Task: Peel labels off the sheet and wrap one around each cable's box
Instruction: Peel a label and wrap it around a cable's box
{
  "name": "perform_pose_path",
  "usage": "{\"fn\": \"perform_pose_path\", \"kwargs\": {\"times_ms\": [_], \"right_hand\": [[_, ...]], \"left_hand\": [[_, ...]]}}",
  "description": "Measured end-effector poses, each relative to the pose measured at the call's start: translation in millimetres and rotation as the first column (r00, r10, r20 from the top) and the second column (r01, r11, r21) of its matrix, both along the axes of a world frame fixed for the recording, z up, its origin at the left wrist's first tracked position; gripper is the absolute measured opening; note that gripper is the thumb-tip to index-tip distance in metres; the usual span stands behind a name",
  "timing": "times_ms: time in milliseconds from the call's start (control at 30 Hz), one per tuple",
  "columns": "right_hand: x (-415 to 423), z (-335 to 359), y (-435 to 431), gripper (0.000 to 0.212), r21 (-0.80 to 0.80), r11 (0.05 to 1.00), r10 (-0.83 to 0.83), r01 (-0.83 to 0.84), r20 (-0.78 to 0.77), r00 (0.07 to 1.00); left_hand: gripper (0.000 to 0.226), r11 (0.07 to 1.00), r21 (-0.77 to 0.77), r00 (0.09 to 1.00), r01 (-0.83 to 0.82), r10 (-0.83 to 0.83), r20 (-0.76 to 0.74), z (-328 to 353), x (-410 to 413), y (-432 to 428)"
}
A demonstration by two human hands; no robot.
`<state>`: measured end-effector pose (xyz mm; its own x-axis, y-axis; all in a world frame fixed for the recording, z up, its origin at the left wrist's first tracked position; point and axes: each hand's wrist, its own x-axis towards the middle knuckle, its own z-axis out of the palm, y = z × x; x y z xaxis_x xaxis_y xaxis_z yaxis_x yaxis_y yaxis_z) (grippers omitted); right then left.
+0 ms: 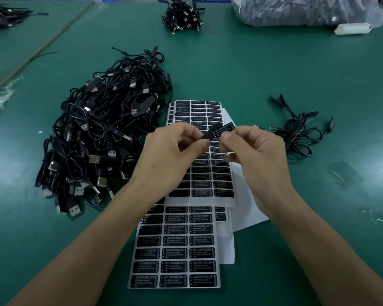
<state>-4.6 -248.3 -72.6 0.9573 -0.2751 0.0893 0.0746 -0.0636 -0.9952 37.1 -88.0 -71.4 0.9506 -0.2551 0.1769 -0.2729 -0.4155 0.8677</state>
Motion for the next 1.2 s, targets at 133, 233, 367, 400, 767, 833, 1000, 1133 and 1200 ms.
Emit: {"fn": "perform_pose_path", "kwargs": {"times_ms": [133,233,367,400,767,833,1000,1133,1200], "right_hand": [[-1.0,-0.6,0.9,0.016,-0.063,0.997,0.036,-0.036,0.006,0.999],[-0.5,-0.8,0.6,0.016,-0.091,0.995,0.030,-0.030,-0.001,1.000],[-0.5,-1.4,-0.1,0.016,-0.146,0.989,0.007,-0.006,0.007,1.000],[-0.7,-1.5,-0.2,0.016,-0.156,0.988,0.001,0.001,0.014,1.000],[-1.0,0.0,-1.8,0.018,-0.221,0.975,0.010,-0.003,0.032,0.999],[-1.1,0.1,-1.9,0.018,-0.227,0.974,0.013,-0.006,0.028,1.000],[-0.9,0.7,-1.9,0.017,-0.231,0.973,0.005,0.001,0.025,1.000],[-1.4,1.1,-1.9,0.017,-0.242,0.970,0.004,0.003,0.027,1.000],[-1.3,0.9,-1.9,0.017,-0.244,0.970,0.005,0.002,0.030,1.000]], "left_hand": [[0.020,0.997,-0.067,0.999,0.048,-0.048,0.007,1.7,-1.4,0.1],[0.030,0.994,-0.072,0.997,0.081,-0.079,0.025,4.0,-1.4,0.4],[0.025,0.994,-0.080,0.998,0.068,-0.067,0.018,3.9,-0.6,0.2],[0.023,0.994,-0.083,0.998,0.064,-0.063,0.014,3.7,-0.6,0.0],[0.025,0.992,-0.109,0.998,0.064,-0.061,0.029,6.3,-3.9,-2.2],[0.023,0.992,-0.108,0.998,0.064,-0.061,0.028,6.6,-4.3,-2.1],[0.020,0.993,-0.111,0.999,0.049,-0.048,0.015,5.6,-4.5,-1.9],[0.018,0.990,-0.130,0.999,0.046,-0.047,-0.011,4.8,-4.3,-1.7],[0.016,0.989,-0.139,0.998,0.050,-0.053,-0.019,4.5,-4.3,-1.6]]}}
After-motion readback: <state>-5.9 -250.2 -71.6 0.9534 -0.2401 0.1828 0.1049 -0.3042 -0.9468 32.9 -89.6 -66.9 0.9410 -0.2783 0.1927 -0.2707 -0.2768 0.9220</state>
